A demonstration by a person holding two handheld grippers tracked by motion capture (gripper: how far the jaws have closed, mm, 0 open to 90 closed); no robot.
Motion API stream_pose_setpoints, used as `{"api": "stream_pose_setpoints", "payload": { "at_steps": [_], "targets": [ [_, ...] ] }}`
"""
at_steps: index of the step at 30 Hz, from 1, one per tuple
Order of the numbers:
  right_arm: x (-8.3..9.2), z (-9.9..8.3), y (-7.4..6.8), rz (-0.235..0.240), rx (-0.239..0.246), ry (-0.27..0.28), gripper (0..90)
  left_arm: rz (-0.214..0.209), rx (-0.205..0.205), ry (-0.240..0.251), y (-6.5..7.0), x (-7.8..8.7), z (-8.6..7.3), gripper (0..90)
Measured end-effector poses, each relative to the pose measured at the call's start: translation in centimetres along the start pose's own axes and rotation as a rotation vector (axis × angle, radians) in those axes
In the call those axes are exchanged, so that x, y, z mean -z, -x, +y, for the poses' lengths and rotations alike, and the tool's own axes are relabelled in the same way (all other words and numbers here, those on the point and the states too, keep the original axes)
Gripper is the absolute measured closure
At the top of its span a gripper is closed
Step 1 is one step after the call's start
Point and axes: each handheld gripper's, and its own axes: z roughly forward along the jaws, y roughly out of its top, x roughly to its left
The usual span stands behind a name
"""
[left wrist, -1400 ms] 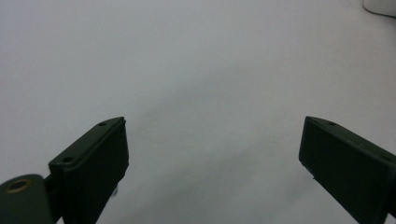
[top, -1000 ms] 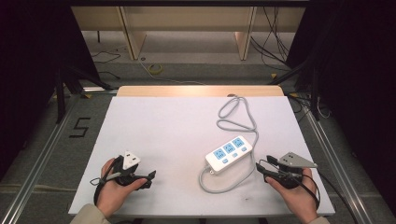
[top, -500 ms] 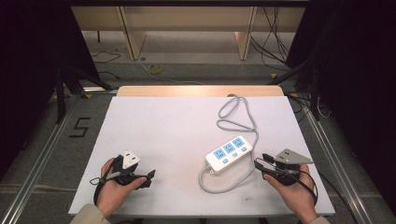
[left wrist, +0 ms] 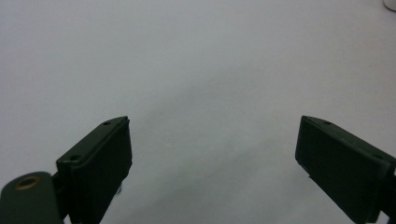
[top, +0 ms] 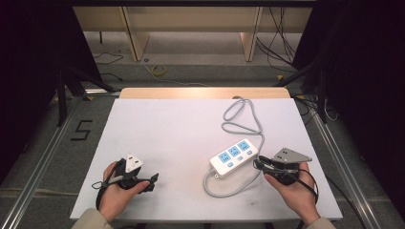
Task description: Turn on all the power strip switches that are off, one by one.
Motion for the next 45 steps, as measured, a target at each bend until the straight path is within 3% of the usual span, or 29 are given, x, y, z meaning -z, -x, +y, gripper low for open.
{"api": "stream_pose_setpoints", "payload": {
  "at_steps": [8, 19, 45],
  "targets": [
    [-0.5, 0.8, -0.5, 0.008, 0.021, -0.048, 90.0, 0.001, -0.002, -0.001, 0.0, 0.0, 0.0, 10.8],
    [-1.0, 1.5, -0.8, 0.005, 0.022, -0.08, 90.0, 0.0, -0.01, 0.002, 0.1, 0.0, 0.0, 10.9],
    [-3.0, 3.5, -2.3, 0.063, 0.016, -0.159, 90.0, 0.0, -0.015, 0.002, 0.2, 0.0, 0.1, 11.3]
  ]
}}
